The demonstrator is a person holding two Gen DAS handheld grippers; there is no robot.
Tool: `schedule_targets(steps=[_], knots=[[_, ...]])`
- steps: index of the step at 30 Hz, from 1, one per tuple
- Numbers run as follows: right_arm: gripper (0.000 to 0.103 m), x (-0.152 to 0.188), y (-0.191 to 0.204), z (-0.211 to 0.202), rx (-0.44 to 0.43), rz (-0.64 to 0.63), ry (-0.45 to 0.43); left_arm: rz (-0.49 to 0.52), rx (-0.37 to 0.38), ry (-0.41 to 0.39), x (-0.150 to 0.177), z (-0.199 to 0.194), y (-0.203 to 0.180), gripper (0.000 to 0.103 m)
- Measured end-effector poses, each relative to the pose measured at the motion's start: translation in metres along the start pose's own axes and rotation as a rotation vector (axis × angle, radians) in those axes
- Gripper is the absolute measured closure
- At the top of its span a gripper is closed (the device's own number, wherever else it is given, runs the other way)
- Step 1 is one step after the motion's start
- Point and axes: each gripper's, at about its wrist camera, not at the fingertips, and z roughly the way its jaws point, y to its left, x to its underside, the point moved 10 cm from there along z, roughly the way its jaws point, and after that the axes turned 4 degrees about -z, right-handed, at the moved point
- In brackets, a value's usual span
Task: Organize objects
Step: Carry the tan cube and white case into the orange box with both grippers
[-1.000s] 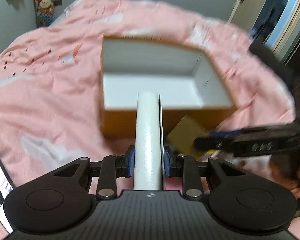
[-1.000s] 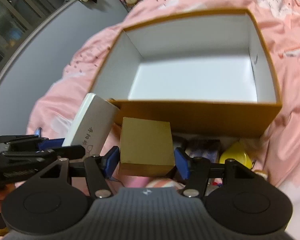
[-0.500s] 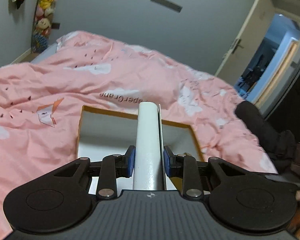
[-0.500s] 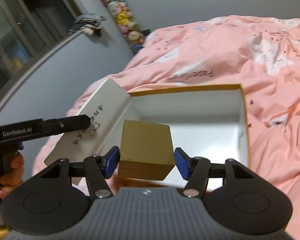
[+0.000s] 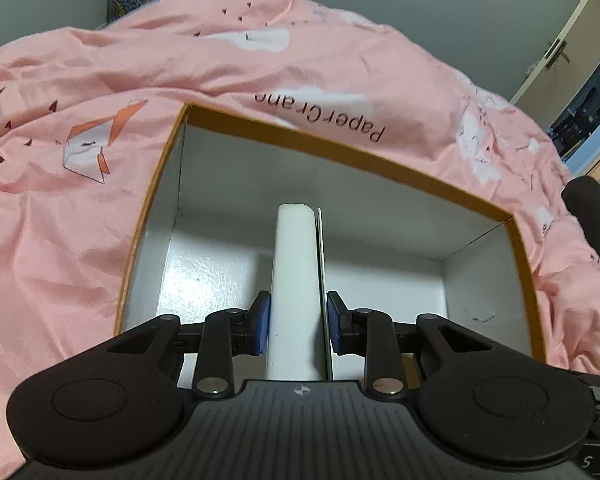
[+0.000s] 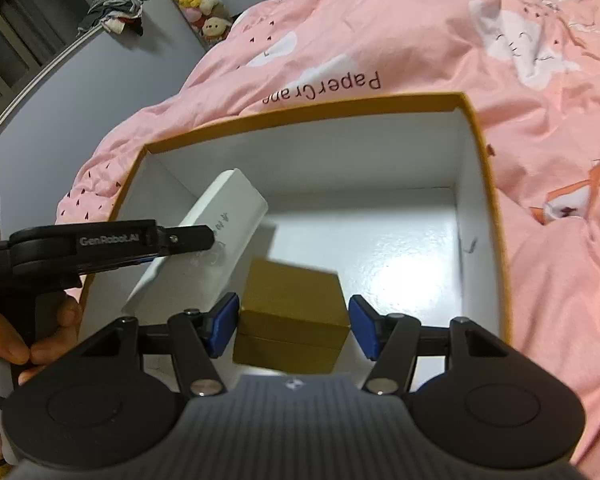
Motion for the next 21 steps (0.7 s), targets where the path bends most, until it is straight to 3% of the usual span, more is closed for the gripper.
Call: schedule_targets(steps=[4, 8, 16, 21], knots=[[0.042, -0.003, 0.001, 0.015, -0.014, -0.004, 0.022, 0.038, -0.022, 0.028, 0.002, 0.007, -0.001, 0.07], [0.042, -0.001, 0.001, 0.023, 0.006, -0.017, 0.035, 0.099, -0.123, 0.086, 0.009, 0.016, 0.004, 0.069], [0.042, 0.004, 0.0, 0.029, 0.0, -0.005, 0.048, 0.314, -0.247, 0.042, 0.006, 0.007, -0.003, 0.065], [0.042, 0.006, 0.002, 0.028, -0.011, -0.007, 0.051, 0.421, -0.287, 0.037, 0.006, 0.004, -0.006, 0.064]])
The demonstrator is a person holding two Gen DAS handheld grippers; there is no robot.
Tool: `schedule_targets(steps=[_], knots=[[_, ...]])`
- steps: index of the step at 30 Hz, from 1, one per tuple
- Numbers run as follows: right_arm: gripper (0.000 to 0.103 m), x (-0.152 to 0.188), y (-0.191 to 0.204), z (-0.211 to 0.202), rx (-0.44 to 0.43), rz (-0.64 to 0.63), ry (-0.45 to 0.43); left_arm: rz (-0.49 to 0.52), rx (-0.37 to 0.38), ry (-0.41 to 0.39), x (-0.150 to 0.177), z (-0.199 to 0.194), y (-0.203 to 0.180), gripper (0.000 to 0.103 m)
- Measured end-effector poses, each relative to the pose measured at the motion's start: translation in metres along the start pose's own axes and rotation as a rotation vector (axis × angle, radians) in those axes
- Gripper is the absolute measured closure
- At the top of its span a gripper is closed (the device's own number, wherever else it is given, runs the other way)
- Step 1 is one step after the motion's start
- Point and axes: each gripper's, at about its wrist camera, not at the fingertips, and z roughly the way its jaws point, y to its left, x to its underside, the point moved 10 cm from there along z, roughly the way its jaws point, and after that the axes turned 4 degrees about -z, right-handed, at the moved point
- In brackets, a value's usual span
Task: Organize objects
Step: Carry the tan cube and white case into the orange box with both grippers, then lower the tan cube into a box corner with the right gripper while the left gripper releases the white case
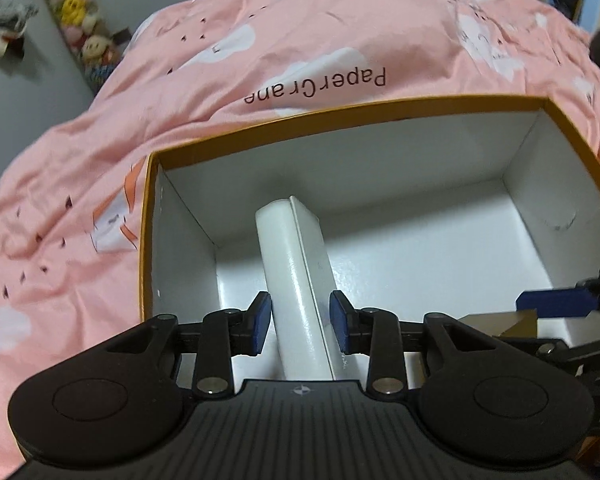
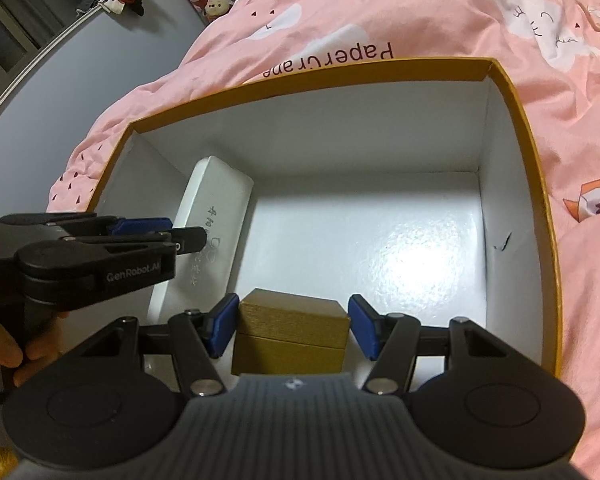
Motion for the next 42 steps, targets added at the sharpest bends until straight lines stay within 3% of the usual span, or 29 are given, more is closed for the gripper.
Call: schedule_targets(steps=[6, 9, 13, 18, 21, 24, 30, 37, 42], knots=[[0.042, 0.002, 0.005, 0.0, -0.018, 0.005, 0.009, 0.038, -0.026, -0.023, -0.004, -0.003, 0.0, 0.066], [0.042, 0.003, 0.01, 0.0, -0.036, 0.013, 0.018, 0.029, -0.03, -0.08, -0.01, -0.015, 0.005, 0.066], [0.042, 0.005, 0.018, -0.001, -0.051, -0.003, 0.051, -0.086, 0.066, -0.157, -0.016, -0.049, 0.021, 0.064], [0.042, 0.011, 0.037, 0.007, -0.063, -0.053, 0.156, -0.235, 0.081, -0.222, -0.005, -0.077, 0.049, 0.061], [0.042, 0.015, 0.053, 0.014, -0.095, -0.066, 0.233, -0.306, 0.086, -0.226, 0.007, -0.081, 0.065, 0.061], [0.042, 0.012, 0.062, 0.022, -0.065, -0.102, 0.295, -0.374, 0.09, -0.223, 0.017, -0.081, 0.083, 0.061], [0.042, 0.009, 0.072, 0.039, -0.018, -0.159, 0.437, -0.462, 0.17, -0.199, 0.03, -0.069, 0.094, 0.061], [0.042, 0.009, 0.074, 0.052, 0.036, -0.157, 0.492, -0.49, 0.217, -0.201, 0.037, -0.063, 0.097, 0.061], [0.042, 0.001, 0.074, 0.057, 0.055, -0.138, 0.469, -0.503, 0.229, -0.187, 0.041, -0.057, 0.098, 0.061]])
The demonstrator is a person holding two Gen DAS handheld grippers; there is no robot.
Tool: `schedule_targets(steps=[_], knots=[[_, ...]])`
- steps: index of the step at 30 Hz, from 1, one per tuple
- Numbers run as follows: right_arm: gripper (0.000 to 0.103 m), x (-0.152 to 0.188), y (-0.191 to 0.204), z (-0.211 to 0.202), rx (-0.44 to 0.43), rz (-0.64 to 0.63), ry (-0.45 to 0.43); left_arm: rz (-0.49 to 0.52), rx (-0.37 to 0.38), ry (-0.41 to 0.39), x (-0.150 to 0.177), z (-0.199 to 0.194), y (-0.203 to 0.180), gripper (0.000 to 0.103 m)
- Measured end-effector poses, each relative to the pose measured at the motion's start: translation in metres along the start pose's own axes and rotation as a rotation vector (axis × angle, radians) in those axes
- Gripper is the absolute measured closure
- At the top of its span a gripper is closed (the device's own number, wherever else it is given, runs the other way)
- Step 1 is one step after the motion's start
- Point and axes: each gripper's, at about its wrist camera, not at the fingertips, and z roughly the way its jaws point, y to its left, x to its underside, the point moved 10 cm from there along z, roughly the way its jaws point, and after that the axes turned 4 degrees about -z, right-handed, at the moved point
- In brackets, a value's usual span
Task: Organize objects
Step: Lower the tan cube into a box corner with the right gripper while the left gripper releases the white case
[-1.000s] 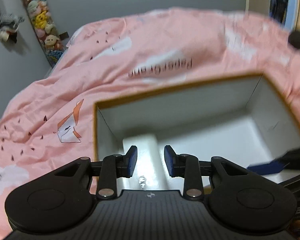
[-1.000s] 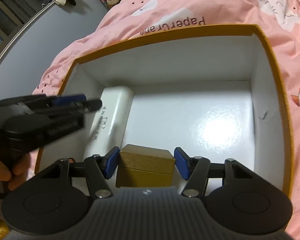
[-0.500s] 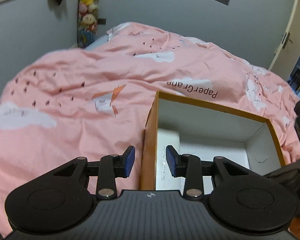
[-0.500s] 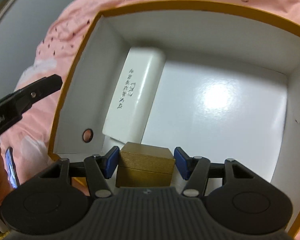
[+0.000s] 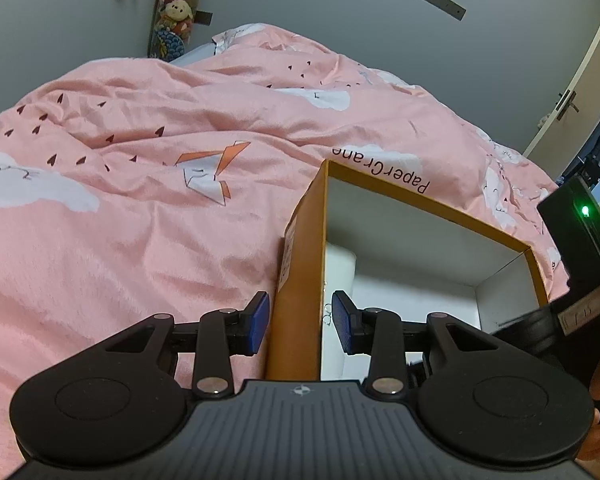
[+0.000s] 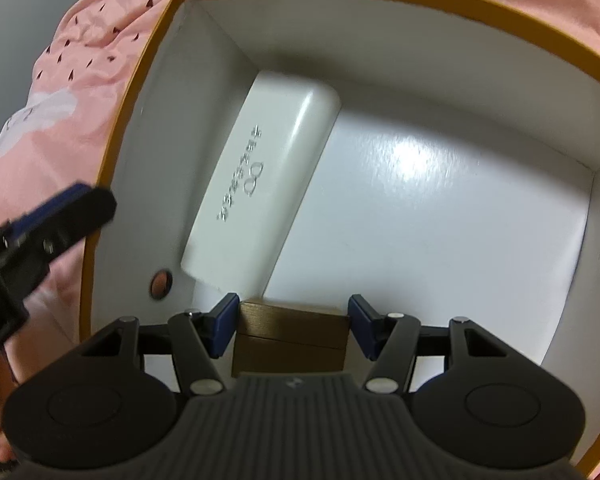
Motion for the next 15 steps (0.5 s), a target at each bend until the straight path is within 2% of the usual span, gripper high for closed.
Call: schedule_targets(steps=[7, 9, 13, 15], knots=[[0.041, 0.009, 0.013, 0.001, 0.089, -0.187, 0.069, -0.034, 0.008, 0.007, 0.001, 0.002, 0.004, 0.061], [0.041, 0.008, 0.014, 0.0, 0.085, -0.214, 0.057, -0.041, 0.011, 0.01, 0.001, 0.003, 0.005, 0.061], [0.041, -0.005, 0.02, -0.003, 0.065, -0.233, -0.025, -0.061, 0.02, 0.015, -0.001, 0.005, 0.005, 0.064], [0.036, -0.007, 0.025, -0.002, 0.037, -0.256, -0.035, -0.067, 0.022, 0.014, -0.002, 0.006, 0.006, 0.064]])
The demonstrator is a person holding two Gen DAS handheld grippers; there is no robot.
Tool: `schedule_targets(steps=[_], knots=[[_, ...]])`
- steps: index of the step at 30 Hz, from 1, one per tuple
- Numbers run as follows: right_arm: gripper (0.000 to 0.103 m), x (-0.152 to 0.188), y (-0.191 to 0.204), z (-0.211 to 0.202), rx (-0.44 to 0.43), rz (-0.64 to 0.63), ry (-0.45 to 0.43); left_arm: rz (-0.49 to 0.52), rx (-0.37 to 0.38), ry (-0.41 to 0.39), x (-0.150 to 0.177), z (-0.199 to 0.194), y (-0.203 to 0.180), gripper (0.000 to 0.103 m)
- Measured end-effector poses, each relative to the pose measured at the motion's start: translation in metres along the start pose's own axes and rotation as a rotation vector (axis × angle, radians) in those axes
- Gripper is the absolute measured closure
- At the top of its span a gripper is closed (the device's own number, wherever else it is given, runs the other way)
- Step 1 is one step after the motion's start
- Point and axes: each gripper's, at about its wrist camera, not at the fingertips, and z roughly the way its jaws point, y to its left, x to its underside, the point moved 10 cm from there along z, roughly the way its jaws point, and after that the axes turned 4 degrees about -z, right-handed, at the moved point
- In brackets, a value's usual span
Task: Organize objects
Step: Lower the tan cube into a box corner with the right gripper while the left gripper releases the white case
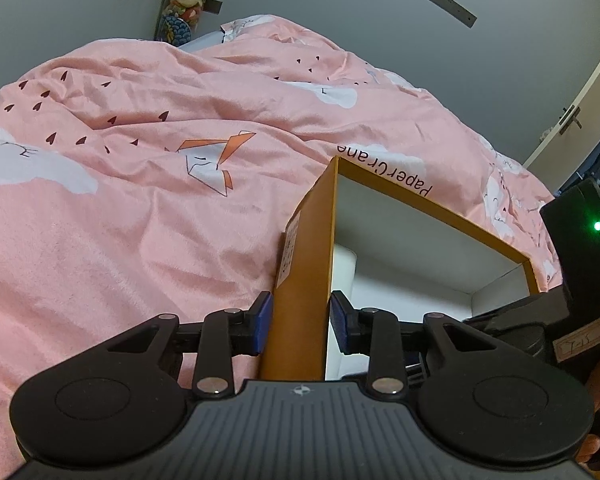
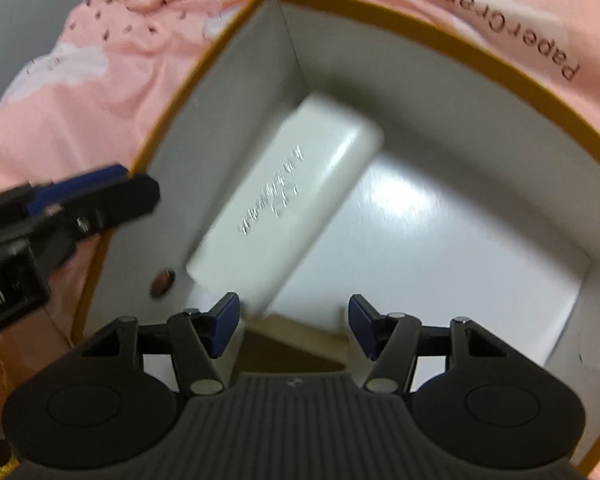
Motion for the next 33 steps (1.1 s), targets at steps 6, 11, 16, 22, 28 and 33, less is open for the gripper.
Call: schedule_targets(steps=[6, 11, 16, 22, 28, 33], knots=[[0.039, -0.002, 0.009, 0.021, -0.017, -0.139, 0.026, -0.016, 0.012, 0.003, -0.001, 0.001, 0.001, 0.064], [0.046, -0.013, 0.013, 0.02, -0.009, -0.264, -0.049, -0.02, 0.016, 0.003, -0.001, 0.002, 0.001, 0.064], [0.046, -0.024, 0.013, 0.018, 0.035, -0.383, -0.066, -0.026, 0.015, 0.007, -0.002, 0.005, 0.002, 0.064], [0.036, -0.03, 0.006, 0.019, 0.005, -0.335, -0.038, -0.037, 0.02, 0.013, -0.003, 0.008, 0.002, 0.064], [0.037, -0.042, 0.0, 0.023, -0.074, -0.28, -0.083, -0.037, 0.018, 0.011, -0.003, 0.009, 0.002, 0.069], [0.039, -0.047, -0.006, 0.021, -0.069, -0.237, -0.104, -0.04, 0.019, 0.012, -0.003, 0.01, 0.003, 0.069]])
